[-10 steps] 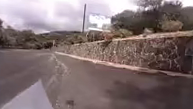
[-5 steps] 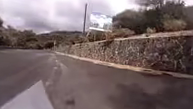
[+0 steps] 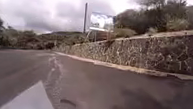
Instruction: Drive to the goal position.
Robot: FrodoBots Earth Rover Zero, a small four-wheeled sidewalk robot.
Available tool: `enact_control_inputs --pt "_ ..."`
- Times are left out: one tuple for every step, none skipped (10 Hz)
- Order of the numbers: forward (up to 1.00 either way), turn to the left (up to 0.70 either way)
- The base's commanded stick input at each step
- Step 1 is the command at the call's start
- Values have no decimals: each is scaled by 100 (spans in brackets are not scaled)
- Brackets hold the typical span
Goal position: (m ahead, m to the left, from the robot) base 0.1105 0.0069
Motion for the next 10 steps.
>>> enact_control_inputs --pt "50 0" --pt "50 0" --pt "50 0" --pt "50 0" --pt "50 0" --pt "50 0" --pt "50 0" --pt "50 0" --pt "50 0" --pt "50 0"
